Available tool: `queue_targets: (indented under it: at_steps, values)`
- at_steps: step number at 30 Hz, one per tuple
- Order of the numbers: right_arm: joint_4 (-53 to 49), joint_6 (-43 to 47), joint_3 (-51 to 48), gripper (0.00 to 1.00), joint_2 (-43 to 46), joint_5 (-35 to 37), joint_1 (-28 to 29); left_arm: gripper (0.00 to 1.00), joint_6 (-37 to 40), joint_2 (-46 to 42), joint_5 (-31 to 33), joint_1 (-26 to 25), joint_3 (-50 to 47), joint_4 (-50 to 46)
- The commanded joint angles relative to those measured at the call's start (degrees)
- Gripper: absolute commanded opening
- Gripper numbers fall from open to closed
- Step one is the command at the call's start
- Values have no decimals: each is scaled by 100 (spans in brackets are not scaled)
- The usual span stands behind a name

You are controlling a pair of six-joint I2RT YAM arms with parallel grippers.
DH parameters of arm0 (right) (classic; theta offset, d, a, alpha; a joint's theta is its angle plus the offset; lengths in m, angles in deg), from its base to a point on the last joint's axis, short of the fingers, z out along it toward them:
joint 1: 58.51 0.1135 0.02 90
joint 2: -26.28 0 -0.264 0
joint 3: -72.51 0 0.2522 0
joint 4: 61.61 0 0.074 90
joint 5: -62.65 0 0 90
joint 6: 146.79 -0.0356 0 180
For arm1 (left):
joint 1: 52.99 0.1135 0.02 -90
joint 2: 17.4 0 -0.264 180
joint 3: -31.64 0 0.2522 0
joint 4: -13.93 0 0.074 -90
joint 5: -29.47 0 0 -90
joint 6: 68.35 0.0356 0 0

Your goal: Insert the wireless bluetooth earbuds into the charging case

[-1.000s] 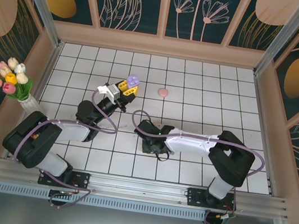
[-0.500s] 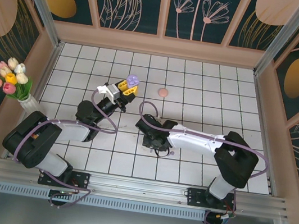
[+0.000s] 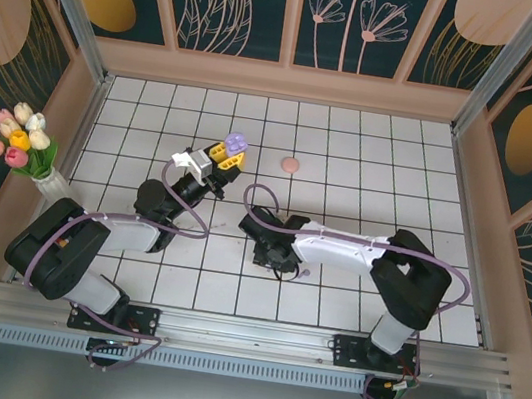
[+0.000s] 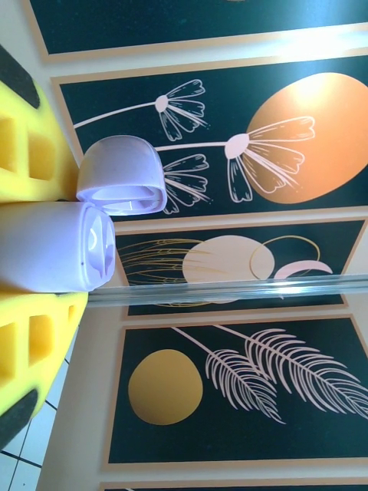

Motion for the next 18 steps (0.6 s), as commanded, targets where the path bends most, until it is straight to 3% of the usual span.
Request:
queue_targets:
  at_steps: [1, 18]
  values:
    - [-49, -100, 16, 39, -145, -65, -24, 0, -102, 15, 73, 7, 108, 303]
    - [104, -33, 19, 33, -423, -197, -20, 0, -127, 115, 93, 1, 91, 430]
